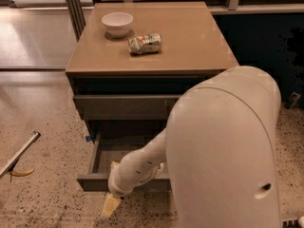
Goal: Open middle drawer
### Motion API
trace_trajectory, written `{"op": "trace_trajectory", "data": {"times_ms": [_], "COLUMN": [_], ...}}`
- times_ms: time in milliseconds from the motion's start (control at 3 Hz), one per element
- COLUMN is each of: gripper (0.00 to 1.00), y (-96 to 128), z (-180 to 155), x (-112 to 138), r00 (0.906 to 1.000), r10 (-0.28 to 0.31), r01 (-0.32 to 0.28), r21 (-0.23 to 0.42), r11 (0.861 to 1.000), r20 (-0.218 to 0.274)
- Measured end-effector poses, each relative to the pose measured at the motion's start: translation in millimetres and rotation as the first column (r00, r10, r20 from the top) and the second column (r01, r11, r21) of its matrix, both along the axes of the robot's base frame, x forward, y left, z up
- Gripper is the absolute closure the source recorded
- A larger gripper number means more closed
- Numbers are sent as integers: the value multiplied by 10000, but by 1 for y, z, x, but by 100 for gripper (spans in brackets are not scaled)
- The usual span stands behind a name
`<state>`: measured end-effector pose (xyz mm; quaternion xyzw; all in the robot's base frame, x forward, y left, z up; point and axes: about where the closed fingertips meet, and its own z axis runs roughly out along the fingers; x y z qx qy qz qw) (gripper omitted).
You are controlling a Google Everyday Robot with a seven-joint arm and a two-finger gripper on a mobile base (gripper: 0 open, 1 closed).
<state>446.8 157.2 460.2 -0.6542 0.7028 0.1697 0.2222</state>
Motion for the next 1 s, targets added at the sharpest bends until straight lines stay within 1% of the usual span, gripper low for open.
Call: {"op": "trace_trajectory", "data": {"times_ms": [333,667,1000], "gripper": [19,42,65], "y": [-12,-16,-15], "z": [31,56,61], "x": [17,38,62], "r00": [9976,9898,9813], "r10": [-410,-740,-977], "r01": [414,741,961], "r21": [-64,34,175], "r11": [9991,9972,9952], "r20": [564,1214,1660]}}
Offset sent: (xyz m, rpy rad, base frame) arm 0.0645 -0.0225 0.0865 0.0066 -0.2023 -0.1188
